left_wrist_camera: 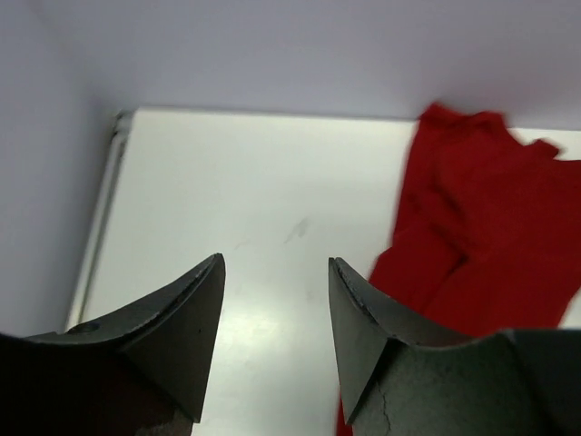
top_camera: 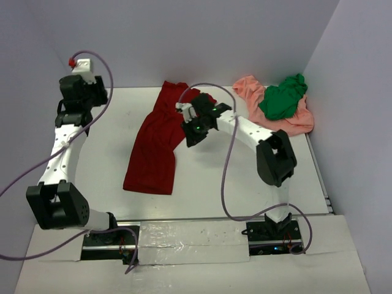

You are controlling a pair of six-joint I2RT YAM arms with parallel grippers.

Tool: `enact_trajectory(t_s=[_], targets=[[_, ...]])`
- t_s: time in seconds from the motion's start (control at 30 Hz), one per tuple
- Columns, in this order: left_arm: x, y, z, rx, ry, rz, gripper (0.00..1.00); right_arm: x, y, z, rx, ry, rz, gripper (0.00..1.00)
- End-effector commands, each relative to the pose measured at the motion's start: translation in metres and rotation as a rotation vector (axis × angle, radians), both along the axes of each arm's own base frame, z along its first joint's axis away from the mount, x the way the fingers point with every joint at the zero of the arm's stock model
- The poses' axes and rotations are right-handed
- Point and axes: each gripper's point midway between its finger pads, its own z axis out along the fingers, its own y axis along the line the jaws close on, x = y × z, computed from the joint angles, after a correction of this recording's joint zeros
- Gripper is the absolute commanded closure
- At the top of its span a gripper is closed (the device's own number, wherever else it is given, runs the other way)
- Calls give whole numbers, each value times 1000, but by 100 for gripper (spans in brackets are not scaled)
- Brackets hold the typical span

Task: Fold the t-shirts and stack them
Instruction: Fold the tshirt

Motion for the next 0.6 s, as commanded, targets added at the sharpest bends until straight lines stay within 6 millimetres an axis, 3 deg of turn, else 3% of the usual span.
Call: enact_trajectory(t_s=[0.0,0.03,0.07,0.1,0.13,0.3,0.57], targets=[[-31,52,-37,-6,105,106,42,4,48,12,37,-78,99,73],[-36,60,-38,-14,98,115,42,2,57,9,45,-74,114,81],[-45,65,-40,-21,90,126,41,-3,73,4,50,-71,143,96],[-48,71,-49,-23,106,136,42,-5,80,10,62,-83,155,96],[-56,83,-46,-16,99,163,41,-8,88,2,57,-70,170,100],[-77,103,-61,-28,98,207,41,-19,125,-3,101,-125,232,100],[-89,113,-52,-71,30,242,41,-56,159,-24,150,-137,274,100]])
